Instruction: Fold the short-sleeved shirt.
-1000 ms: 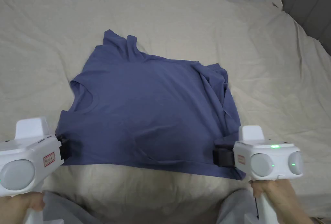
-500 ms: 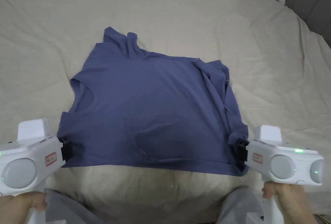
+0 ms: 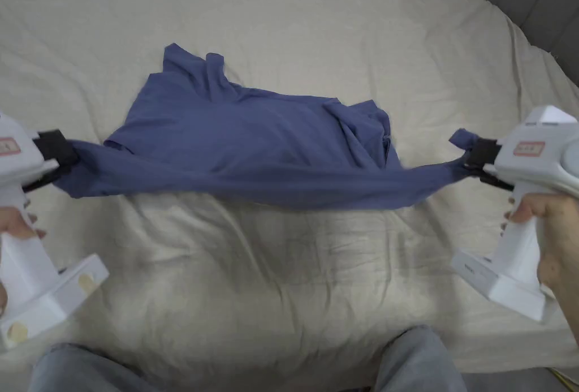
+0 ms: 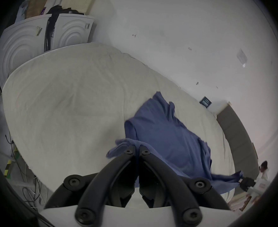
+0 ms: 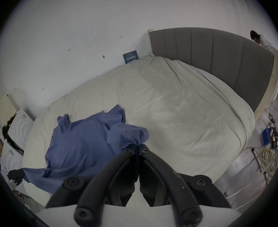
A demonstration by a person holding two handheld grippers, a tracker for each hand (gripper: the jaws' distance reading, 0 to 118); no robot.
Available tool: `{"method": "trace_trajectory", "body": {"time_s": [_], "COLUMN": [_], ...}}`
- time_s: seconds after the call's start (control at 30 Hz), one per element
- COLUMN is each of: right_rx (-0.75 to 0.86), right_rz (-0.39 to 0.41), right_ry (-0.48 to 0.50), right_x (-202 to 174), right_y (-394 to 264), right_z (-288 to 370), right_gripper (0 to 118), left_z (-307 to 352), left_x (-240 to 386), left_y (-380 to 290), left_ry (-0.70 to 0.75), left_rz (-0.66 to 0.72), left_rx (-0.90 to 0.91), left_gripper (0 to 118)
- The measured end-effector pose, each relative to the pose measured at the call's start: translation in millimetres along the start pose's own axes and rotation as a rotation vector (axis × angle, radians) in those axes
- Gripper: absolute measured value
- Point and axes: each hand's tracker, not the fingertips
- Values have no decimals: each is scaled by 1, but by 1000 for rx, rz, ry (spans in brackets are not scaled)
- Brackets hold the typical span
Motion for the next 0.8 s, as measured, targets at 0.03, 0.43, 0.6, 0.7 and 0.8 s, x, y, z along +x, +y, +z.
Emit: {"method": "trace_trajectory", "body": {"time_s": [0.03,0.43,0.6,0.7,0.8], "right_rx": [-11,-232,-274,-275,-164], "right_rz": [-5,60,57,57,109], "right_ry": [-19,-205,-206,-155,-76], "right_x": [-5,-54,-55,-49,-46], "right_y": [8,44,40,42,48], "right_z": [-12,-174,-201,-193,-155], "right_gripper": [6,6,20,99,103], "left_z": [-14,-177,-202,-198,-159], "left_x": [2,14,14,9,15], "left_y": [10,45,36,37,39], "left_ry": [5,172,212,237,163], "left_rz": [8,-28,-89,-94,-157], "left_rx": [-6,-167,-190,-180,-52], "left_gripper": [3,3,36,117,115]}}
